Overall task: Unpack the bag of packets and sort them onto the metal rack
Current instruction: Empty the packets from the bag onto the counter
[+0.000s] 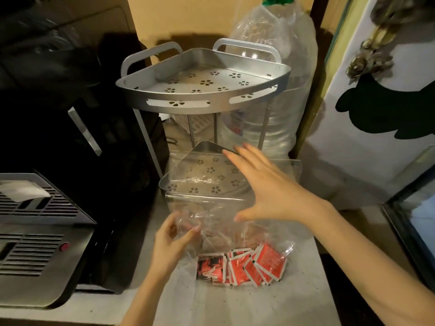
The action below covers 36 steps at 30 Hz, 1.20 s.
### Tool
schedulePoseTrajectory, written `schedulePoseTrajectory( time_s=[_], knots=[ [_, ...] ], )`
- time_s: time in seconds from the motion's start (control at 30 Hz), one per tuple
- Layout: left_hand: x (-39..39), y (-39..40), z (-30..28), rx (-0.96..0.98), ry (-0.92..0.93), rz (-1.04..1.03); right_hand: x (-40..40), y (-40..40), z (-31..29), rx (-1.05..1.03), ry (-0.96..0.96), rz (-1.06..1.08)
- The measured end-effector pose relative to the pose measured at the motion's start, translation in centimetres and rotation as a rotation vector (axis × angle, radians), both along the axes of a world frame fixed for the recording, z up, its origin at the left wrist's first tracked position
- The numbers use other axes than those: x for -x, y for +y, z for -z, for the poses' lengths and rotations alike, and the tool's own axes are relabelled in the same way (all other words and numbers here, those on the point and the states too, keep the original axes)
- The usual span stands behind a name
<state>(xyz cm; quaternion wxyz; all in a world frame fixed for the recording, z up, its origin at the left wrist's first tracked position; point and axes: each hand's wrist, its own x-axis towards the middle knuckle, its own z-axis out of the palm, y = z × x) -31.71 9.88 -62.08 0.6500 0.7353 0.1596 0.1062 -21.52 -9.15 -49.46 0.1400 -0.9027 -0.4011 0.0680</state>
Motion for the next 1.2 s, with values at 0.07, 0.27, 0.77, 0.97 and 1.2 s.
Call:
schedulePoseTrajectory(
  time_s=[0.07,0.27,0.77,0.97,1.2],
  knots=[
    [0.0,0.2,-0.1,0.0,-0.007,0.022,-1.1,1.2,-0.1,0.103,-0.008,-0.015],
    [-0.2,0.5,-0.5,0.027,0.031,0.014,-2.9,2.9,-0.5,0.244,0.183,0.015],
    [0.1,-0.2,-0.1,-0.006,0.205,-0.15,-2.2,0.1,0.5,-0.123,0.561,0.114],
    [1.2,1.1,1.0,0.336,0.199,-0.299,-1.7,-0.5,-0.6,-0.327,0.768,0.125],
    [1.9,0.9,1.8,0.631,0.291,-0.086,-1.3,0.0,-0.3,-0.641,0.883,0.226]
  ],
)
